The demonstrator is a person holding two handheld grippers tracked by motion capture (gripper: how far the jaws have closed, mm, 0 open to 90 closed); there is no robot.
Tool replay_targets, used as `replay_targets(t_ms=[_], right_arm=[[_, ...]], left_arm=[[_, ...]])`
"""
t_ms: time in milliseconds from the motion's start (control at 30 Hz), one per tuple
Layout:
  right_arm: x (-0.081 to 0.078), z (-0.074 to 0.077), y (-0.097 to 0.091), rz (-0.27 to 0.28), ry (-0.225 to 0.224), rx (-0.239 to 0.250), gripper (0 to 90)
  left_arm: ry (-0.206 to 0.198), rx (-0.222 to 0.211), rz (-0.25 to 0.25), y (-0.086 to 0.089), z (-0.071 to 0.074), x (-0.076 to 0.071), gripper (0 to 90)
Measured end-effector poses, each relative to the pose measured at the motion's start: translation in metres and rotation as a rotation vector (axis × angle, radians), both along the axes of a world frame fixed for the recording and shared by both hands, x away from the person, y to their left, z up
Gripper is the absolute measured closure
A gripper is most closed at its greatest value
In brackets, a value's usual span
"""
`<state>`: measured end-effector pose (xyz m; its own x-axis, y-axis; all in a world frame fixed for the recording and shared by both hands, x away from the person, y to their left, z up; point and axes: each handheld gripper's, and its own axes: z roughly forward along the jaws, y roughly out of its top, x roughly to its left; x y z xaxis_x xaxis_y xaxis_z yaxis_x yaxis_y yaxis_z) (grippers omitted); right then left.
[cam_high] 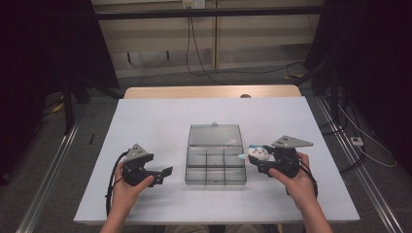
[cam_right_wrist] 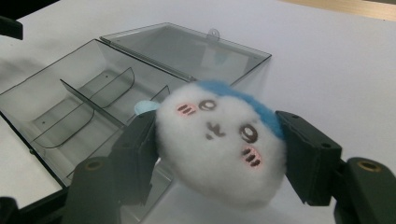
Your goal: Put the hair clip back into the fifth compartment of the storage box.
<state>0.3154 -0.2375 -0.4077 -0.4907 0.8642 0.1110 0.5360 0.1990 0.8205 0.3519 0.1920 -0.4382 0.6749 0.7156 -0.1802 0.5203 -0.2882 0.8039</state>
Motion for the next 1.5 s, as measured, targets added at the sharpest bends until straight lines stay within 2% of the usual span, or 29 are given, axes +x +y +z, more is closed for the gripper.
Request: replay_targets(t_ms=[467,667,900,1067,1500], right_arm=[[-0.001,0.003,0.018,0.042,-0.003,-0.008,33.3],[-0.001,0.003,0.024,0.053,-0.001,-0.010,33.3],[-0.002,0.002,0.029,0.069,0.002,-0.020,33.3],[-0.003,0.003,0.035,0.079,-0.014,-0.011,33.3],[-0.003,0.000,0.047,0.111,0.001,-0.006,33.3]], left_arm=[[-0.002,0.005,-0.004,0.001,0.000,0.000,7.3],[-0.006,-0.008,-0.003,0.000,0.001,0.001,7.3],[-0.014,-0.007,-0.004,0.002,0.005,0.000,7.2],[-0.012,-0.009,-0.002,0.002,0.005,0.001,7.3],[-0.013,-0.003,0.003,0.002,0.004,-0.002,7.3]])
